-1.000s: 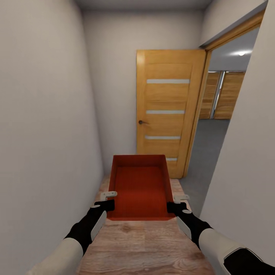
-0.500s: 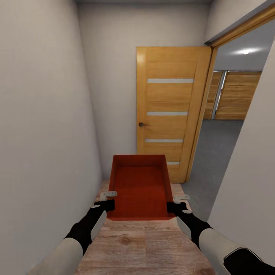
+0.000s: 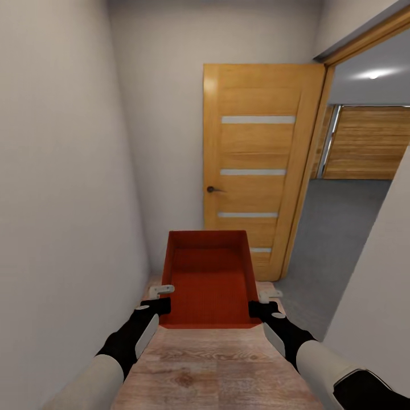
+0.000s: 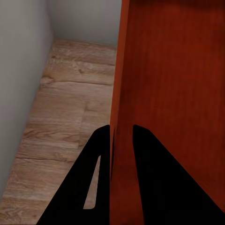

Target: Move the two storage containers from the living room to the garage. In the garage, place one container on the floor and stack the other container on top of it (either order is fine).

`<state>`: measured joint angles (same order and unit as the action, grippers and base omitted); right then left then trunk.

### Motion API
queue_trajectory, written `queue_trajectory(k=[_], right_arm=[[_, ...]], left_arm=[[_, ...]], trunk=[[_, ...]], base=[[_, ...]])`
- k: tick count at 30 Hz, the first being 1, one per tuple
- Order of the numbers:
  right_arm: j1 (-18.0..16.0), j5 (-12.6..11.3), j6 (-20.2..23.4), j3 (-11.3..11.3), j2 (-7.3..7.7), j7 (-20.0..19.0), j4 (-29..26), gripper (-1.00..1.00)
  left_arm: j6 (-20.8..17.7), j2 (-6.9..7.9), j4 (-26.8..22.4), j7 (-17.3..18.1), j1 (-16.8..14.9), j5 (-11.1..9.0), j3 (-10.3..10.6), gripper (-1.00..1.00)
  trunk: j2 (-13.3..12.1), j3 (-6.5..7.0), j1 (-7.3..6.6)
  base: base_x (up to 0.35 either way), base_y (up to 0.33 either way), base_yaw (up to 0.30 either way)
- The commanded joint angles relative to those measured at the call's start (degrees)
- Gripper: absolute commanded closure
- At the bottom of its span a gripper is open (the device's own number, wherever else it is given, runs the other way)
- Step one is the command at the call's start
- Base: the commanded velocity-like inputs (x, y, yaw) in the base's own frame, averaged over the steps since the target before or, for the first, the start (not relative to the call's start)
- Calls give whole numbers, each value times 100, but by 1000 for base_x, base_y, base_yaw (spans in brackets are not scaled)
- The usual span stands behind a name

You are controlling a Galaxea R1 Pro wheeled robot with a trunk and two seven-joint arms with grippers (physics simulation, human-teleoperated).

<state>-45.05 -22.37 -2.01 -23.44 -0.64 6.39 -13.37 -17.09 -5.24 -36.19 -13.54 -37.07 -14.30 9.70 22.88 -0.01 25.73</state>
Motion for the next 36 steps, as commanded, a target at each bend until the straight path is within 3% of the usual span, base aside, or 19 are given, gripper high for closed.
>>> queue_trajectory(k=[1,24,36], right_arm=[[-4,-70,-27,58,29,3,9,100],[-4,-69,-34,58,29,3,9,100],[-6,-69,-25,57,23,28,9,100]], left_arm=[[-39,32,-18,-85,-2,50,23,100],[-40,32,-19,-87,-2,50,23,100],[-39,32,-28,-87,-2,50,23,100]], trunk=[[4,-2,5],[4,-2,5],[4,-2,5]], base=[[322,0,0],[321,0,0],[43,0,-71]])
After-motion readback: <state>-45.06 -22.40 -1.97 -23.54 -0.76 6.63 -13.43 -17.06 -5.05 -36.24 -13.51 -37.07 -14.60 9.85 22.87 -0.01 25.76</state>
